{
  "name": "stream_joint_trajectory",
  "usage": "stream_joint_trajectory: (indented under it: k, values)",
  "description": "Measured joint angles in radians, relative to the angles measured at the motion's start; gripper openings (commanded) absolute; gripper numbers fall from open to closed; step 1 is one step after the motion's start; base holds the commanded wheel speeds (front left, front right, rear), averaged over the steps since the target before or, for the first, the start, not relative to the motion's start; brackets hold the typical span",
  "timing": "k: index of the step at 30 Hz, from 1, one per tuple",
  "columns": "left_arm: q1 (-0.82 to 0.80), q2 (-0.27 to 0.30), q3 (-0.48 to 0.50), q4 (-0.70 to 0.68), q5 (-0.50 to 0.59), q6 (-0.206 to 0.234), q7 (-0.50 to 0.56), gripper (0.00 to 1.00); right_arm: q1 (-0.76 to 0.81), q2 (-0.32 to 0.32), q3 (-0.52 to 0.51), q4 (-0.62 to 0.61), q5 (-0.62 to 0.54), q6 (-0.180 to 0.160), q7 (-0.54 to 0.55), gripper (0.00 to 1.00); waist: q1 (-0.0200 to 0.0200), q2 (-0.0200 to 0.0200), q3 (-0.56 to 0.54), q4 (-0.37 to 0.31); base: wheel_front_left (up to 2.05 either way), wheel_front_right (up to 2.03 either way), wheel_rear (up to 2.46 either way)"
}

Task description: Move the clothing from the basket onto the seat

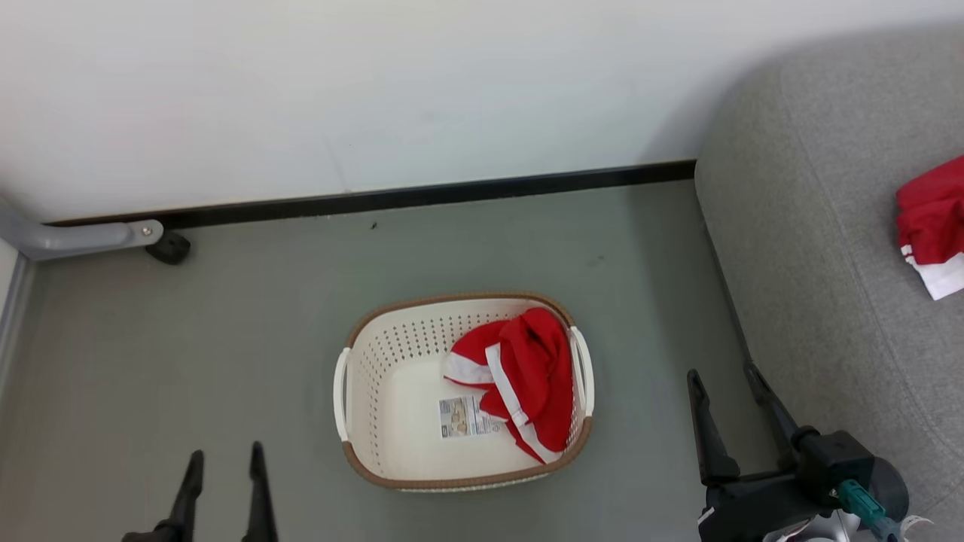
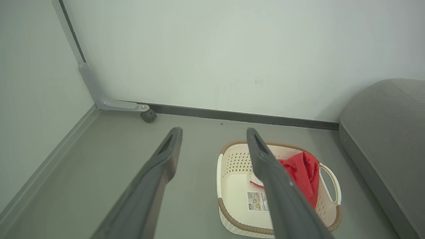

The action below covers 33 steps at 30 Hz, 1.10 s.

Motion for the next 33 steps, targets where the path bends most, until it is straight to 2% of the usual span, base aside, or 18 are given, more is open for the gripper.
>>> stream_joint_trajectory:
  k: [2, 10, 19, 33]
  values:
    - [-0.004, -0.010, -0.019, -0.013, 0.007, -0.005, 0.000, 1.00, -0.005, 0.000, 0.001, -0.002, -0.006, -0.010, 0.000, 1.00, 0.0000, 0.0000, 0.021, -0.002, 0.00, 0.00, 0.00]
    - [-0.107, 0.001, -0.062, 0.012, 0.008, -0.068, 0.000, 1.00, -0.049, 0.000, -0.007, 0.003, -0.036, -0.043, 0.001, 1.00, 0.0001, 0.0001, 0.115, -0.011, 0.00, 0.00, 0.00]
    - [-0.219, -0.002, -0.099, 0.042, 0.011, -0.127, 0.000, 1.00, -0.097, 0.000, -0.022, 0.014, -0.059, -0.061, 0.002, 1.00, 0.0001, 0.0001, 0.242, -0.028, 0.00, 0.00, 0.00]
    - [-0.394, 0.008, -0.157, 0.071, 0.016, -0.163, 0.030, 1.00, -0.178, 0.000, 0.027, 0.000, -0.052, -0.086, 0.001, 1.00, 0.0001, 0.0001, 0.436, -0.057, 0.00, 0.00, 0.00]
